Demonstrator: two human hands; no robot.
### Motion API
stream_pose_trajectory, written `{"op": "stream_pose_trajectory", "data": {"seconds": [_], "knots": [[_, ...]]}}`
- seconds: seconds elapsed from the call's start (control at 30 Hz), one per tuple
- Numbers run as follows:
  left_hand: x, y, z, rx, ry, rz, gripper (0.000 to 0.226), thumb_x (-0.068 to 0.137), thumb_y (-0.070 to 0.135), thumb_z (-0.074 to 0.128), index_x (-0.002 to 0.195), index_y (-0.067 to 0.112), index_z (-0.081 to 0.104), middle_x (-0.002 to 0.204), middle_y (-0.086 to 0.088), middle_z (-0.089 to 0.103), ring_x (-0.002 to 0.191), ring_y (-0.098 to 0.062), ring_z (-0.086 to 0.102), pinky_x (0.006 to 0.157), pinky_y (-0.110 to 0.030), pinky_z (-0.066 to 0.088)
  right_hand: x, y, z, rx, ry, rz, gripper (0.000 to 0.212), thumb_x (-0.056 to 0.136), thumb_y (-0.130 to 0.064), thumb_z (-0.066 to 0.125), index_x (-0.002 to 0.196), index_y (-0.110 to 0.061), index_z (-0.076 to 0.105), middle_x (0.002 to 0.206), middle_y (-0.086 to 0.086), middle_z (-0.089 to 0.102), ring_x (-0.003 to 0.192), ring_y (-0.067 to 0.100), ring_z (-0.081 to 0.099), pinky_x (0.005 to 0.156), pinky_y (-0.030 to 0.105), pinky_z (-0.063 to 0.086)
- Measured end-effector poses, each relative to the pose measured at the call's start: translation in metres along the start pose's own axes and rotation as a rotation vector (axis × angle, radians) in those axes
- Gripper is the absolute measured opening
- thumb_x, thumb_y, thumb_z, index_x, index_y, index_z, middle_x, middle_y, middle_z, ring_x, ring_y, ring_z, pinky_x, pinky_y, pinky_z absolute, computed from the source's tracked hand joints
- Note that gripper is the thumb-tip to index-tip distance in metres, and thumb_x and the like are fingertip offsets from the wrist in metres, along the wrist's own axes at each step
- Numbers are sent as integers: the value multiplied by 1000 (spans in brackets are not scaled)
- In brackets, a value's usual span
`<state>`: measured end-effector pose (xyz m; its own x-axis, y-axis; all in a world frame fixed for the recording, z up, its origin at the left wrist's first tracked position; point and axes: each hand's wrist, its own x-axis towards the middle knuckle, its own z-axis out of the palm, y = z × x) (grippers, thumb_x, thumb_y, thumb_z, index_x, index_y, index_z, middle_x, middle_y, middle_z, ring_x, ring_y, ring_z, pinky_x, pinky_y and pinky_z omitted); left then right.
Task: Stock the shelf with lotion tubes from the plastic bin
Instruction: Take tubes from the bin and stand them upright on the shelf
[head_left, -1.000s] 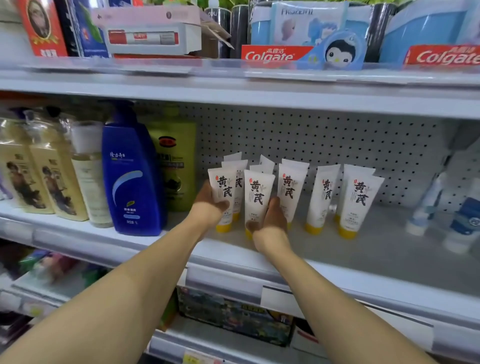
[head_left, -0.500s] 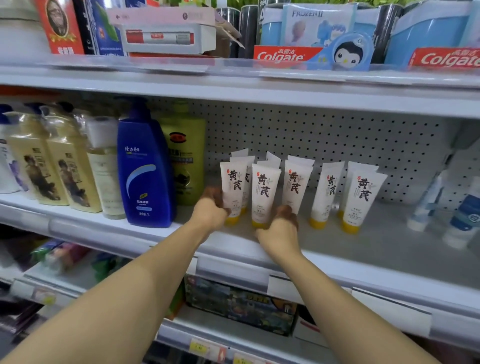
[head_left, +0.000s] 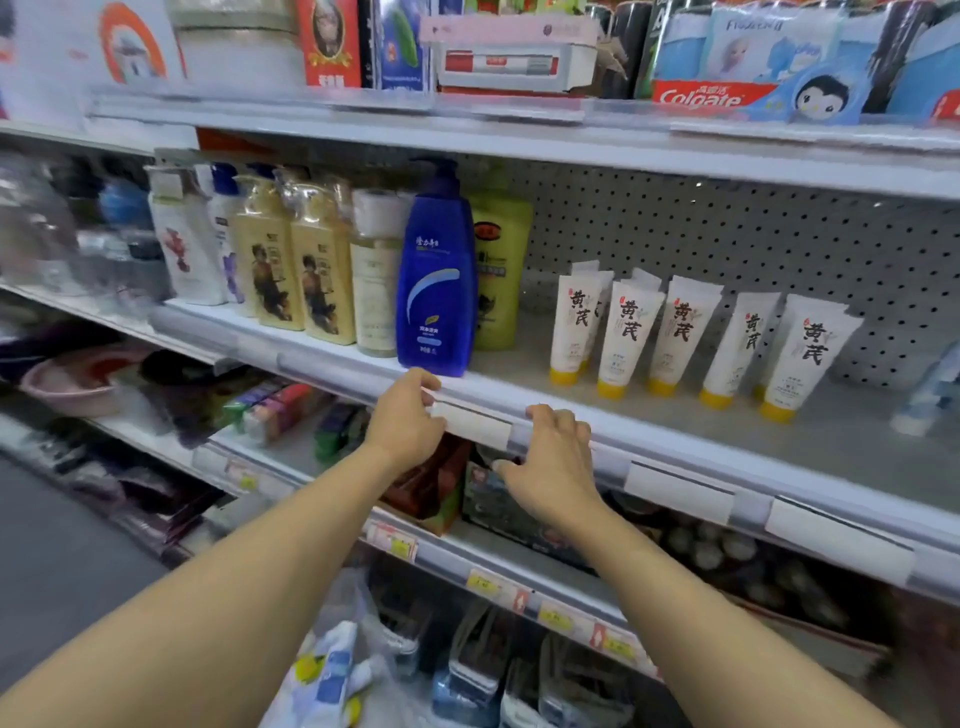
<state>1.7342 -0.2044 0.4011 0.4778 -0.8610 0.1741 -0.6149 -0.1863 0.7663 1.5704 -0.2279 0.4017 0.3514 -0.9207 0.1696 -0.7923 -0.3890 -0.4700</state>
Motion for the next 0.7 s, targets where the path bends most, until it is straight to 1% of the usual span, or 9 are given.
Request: {"op": "stream_pose_trajectory", "data": {"seconds": [0.03, 0.13, 0.2, 0.27, 0.33, 0.37, 0.43, 0.57, 0.7], "knots": [[-8, -9, -7, 23, -2, -20, 37, 81, 8, 65, 115, 12, 49, 106, -7, 58, 95, -22, 57, 89, -31, 46, -7, -9, 8, 5, -16, -22, 64, 80, -36, 65, 133, -17, 35, 133, 8, 38, 125, 28, 30, 102, 37, 35], [-33, -43, -24, 93, -14, -118, 42, 80, 11, 68, 118, 13, 49, 112, -5, 57, 105, -22, 56, 92, -31, 45, -24, -31, 37, 4, -92, -74, 66, 78, -37, 67, 133, -17, 36, 134, 8, 38, 126, 28, 30, 104, 37, 34], [-49, -69, -32, 120, -42, -186, 43, 80, 11, 67, 119, 12, 48, 115, -9, 57, 106, -26, 56, 93, -35, 47, -36, -42, 58, 4, -156, -98, 70, 78, -37, 67, 136, -16, 33, 136, 8, 36, 128, 29, 28, 106, 38, 33], [-66, -95, -40, 144, -77, -248, 45, 81, 11, 65, 122, 10, 45, 118, -14, 55, 106, -31, 55, 90, -38, 48, -47, -50, 80, -2, -222, -118, 72, 79, -36, 66, 138, -16, 31, 137, 8, 35, 128, 29, 27, 105, 38, 33], [-83, -121, -47, 153, -104, -310, 49, 80, 13, 67, 124, 10, 44, 121, -14, 53, 106, -32, 55, 86, -36, 49, -58, -57, 101, -15, -295, -139, 71, 79, -35, 66, 138, -15, 31, 138, 9, 34, 127, 30, 27, 104, 37, 32], [-90, -133, -49, 164, -110, -332, 51, 79, 14, 68, 124, 9, 44, 121, -15, 53, 107, -31, 55, 85, -35, 46, -62, -59, 112, -28, -331, -149, 71, 79, -35, 66, 138, -15, 31, 138, 9, 33, 127, 30, 27, 104, 36, 31], [-104, -159, -51, 187, -128, -377, 51, 79, 14, 67, 125, 9, 45, 122, -15, 54, 109, -30, 54, 86, -33, 44, -70, -62, 133, -59, -392, -174, 71, 80, -36, 66, 138, -14, 31, 140, 10, 32, 128, 30, 26, 104, 36, 30], [-132, -209, -47, 190, -170, -482, 51, 81, 12, 64, 127, 11, 43, 126, -13, 54, 112, -30, 54, 91, -35, 45, -84, -65, 177, -127, -526, -191, 72, 79, -35, 67, 138, -13, 31, 142, 11, 31, 133, 31, 23, 107, 38, 29], [-156, -255, -34, 168, -197, -621, 52, 81, 10, 65, 129, 11, 43, 129, -12, 51, 111, -29, 55, 90, -33, 45, -94, -56, 229, -176, -642, -224, 69, 73, -42, 67, 130, -16, 38, 132, 9, 40, 126, 34, 33, 96, 39, 34]]}}
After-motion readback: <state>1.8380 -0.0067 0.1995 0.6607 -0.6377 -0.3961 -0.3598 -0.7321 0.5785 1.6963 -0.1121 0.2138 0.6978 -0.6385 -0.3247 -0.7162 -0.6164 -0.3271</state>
